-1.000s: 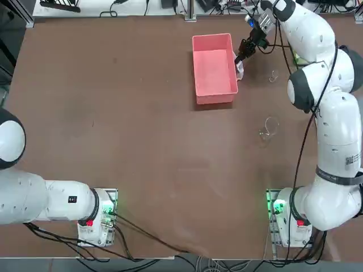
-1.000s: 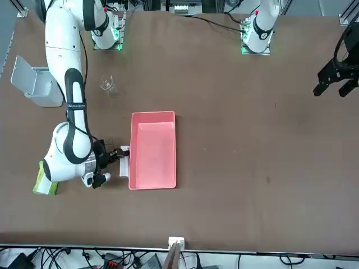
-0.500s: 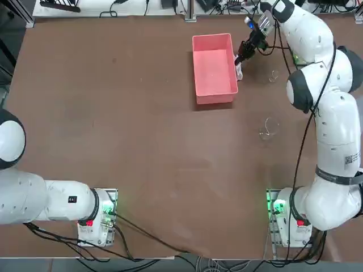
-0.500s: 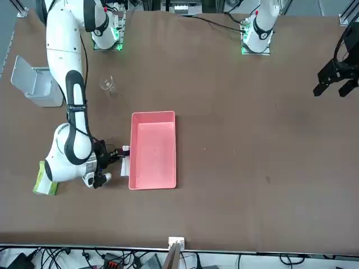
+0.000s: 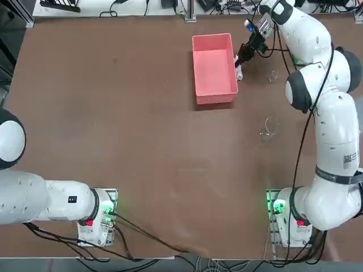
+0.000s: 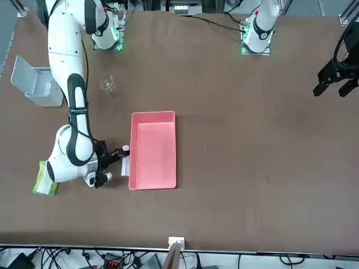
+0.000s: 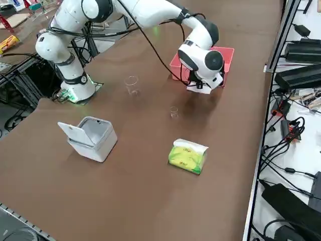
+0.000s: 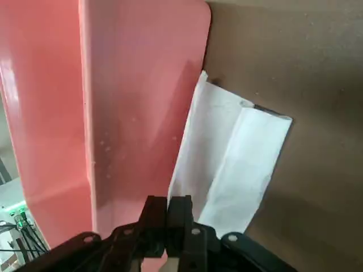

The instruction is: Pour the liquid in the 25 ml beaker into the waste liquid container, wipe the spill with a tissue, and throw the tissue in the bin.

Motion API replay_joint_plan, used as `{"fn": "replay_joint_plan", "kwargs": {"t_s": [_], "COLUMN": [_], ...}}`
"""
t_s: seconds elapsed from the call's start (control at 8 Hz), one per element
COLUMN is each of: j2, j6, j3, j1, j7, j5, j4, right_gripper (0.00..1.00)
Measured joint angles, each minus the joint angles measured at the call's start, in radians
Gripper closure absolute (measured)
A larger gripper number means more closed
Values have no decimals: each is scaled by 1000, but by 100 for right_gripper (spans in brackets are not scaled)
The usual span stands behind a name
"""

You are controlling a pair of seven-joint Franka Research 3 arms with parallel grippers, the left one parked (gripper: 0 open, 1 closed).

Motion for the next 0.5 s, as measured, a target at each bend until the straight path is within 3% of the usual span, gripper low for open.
{"fn": "replay_joint_plan", "kwargs": {"t_s": [0.5], "j2": [13], "j6": [1], "j3": [0], "j1": [-5], "j7": [-11], "j5": [3], "j4": [0], "right_gripper": [97]}}
